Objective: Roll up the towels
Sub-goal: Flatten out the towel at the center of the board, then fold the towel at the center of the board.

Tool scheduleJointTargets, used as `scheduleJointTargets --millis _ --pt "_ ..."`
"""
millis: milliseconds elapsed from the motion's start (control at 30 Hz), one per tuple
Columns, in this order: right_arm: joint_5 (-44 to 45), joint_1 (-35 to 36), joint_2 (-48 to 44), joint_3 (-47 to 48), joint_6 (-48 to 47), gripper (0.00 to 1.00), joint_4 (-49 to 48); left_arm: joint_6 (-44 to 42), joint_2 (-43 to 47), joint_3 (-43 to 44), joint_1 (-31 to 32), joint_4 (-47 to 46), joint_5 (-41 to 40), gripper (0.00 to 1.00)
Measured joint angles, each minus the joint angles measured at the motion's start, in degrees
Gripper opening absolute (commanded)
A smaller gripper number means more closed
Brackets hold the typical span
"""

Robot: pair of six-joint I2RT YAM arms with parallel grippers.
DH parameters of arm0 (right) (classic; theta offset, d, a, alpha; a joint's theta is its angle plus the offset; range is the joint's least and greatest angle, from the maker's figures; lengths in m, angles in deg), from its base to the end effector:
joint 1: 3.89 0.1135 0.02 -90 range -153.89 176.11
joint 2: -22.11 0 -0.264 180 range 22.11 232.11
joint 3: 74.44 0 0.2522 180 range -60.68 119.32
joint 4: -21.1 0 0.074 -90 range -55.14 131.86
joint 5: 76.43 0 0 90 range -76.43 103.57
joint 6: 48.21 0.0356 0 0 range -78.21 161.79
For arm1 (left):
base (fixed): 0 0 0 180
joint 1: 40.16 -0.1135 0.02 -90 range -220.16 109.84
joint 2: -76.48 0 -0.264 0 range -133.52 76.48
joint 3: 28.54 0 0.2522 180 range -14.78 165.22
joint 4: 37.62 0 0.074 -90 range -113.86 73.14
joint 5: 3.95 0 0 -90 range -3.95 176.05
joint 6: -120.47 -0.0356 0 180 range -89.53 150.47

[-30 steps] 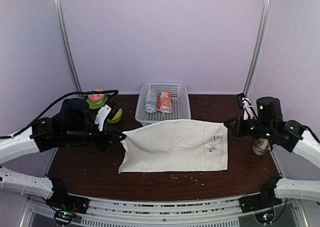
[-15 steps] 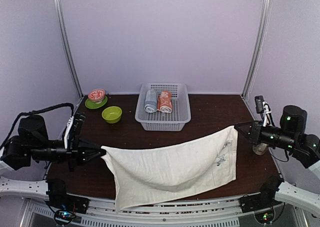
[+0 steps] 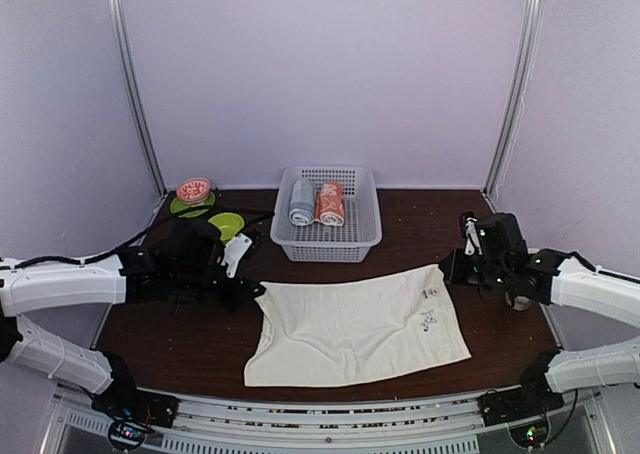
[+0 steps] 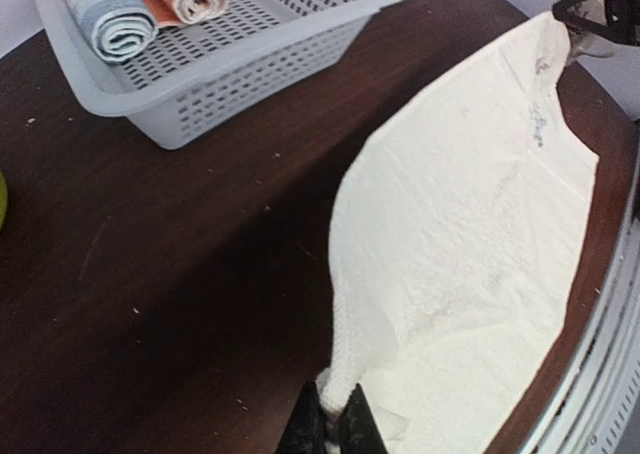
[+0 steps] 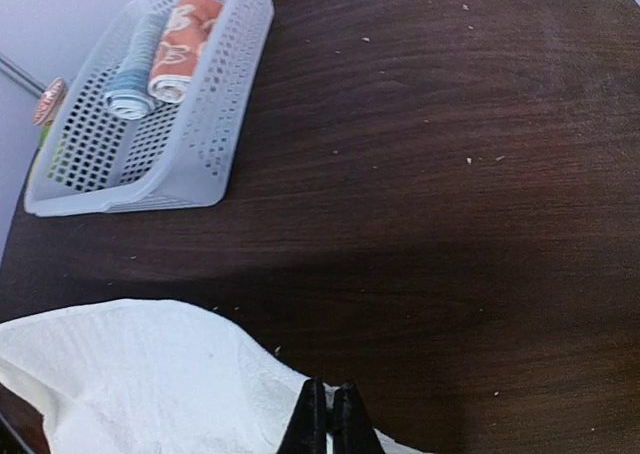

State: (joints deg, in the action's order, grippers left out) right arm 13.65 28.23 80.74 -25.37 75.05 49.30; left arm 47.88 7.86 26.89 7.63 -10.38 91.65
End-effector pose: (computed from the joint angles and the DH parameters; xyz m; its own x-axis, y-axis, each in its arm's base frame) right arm 0.1846 0.1158 0.2299 -0.7248 0.1926 -0.6615 -0.1594 0.8873 0.4329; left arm 0.1671 -0.1894 0.2308 -0.6512 0.2747 -0.7074 0.6206 0.7292 -0.2881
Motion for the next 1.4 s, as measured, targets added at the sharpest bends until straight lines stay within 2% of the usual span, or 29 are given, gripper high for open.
scheduleJointTargets --millis 133,333,700,1033,1400 --pt "4.57 -0.72 7.21 1.55 1.66 0.0 -1.07 -0.35 -4.22 3.58 -2.86 -0.15 -4.61 0.0" --pt "8.92 -2.29 9.92 1.75 3.41 0.0 -2.8 1.14 -6.1 5.07 -7.02 -0.15 -9.68 0.0" --pt "10.25 -2.64 13.64 2.36 2.97 0.0 -5.53 1.53 -9.64 5.03 -7.21 -2.14 -10.97 0.0" --pt "6.25 -2.58 8.85 1.81 1.88 0.0 -5.7 1.57 -2.84 -1.79 -7.19 -4.15 -6.29 0.0" --pt "5.31 -2.47 0.98 -4.55 2.8 0.0 -4.81 3.78 2.51 -6.23 -7.19 -2.25 -6.51 0.0"
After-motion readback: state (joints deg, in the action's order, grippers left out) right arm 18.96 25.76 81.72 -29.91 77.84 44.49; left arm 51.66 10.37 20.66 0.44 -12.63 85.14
